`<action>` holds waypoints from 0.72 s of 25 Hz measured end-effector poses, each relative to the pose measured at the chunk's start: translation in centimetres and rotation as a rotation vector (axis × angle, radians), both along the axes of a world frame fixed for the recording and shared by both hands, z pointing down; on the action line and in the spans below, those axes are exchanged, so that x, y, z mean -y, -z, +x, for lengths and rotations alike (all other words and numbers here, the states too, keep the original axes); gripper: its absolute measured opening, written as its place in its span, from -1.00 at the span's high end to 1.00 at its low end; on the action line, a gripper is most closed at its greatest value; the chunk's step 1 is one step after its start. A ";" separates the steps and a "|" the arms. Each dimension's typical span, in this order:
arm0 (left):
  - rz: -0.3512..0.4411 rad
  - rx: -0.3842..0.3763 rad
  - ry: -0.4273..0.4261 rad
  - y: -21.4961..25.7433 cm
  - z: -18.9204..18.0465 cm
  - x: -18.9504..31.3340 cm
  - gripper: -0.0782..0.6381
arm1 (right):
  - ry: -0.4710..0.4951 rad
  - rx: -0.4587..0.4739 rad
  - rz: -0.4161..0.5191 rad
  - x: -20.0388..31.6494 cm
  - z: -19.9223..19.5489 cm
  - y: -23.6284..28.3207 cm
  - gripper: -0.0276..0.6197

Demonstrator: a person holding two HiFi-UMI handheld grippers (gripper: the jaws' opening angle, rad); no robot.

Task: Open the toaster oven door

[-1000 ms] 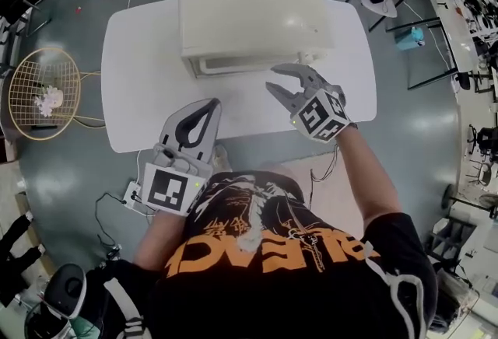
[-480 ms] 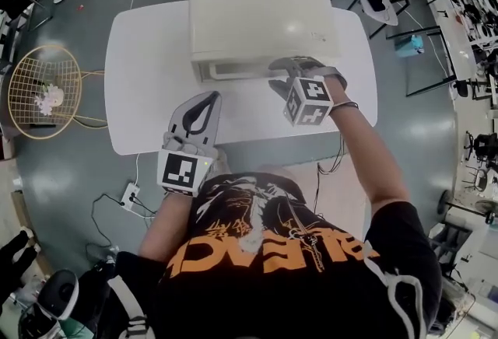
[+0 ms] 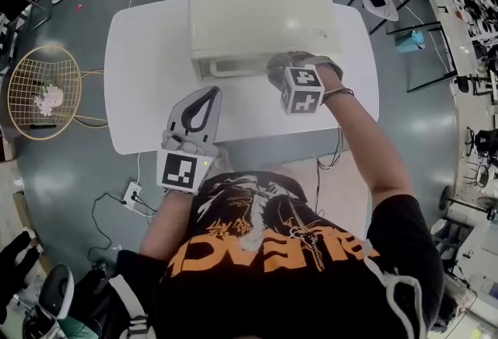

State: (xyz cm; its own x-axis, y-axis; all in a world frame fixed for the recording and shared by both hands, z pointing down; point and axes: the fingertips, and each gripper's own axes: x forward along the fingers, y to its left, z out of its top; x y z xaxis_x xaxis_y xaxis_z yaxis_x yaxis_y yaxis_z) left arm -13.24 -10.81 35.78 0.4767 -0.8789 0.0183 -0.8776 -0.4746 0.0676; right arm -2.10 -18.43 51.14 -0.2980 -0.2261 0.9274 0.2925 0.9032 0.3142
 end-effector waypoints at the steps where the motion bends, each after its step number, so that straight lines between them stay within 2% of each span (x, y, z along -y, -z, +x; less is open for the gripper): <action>1: -0.003 0.003 0.000 -0.1 0.1 0.0 0.72 | -0.004 0.000 -0.011 0.0 0.0 0.0 0.60; 9: -0.038 0.077 -0.012 -2.8 0.9 1.3 0.72 | -0.010 -0.039 -0.036 -0.2 0.2 -1.2 0.60; 18: -0.079 0.108 -0.031 -4.5 1.5 1.0 0.72 | 0.003 -0.012 -0.058 -3.1 0.3 -1.7 0.63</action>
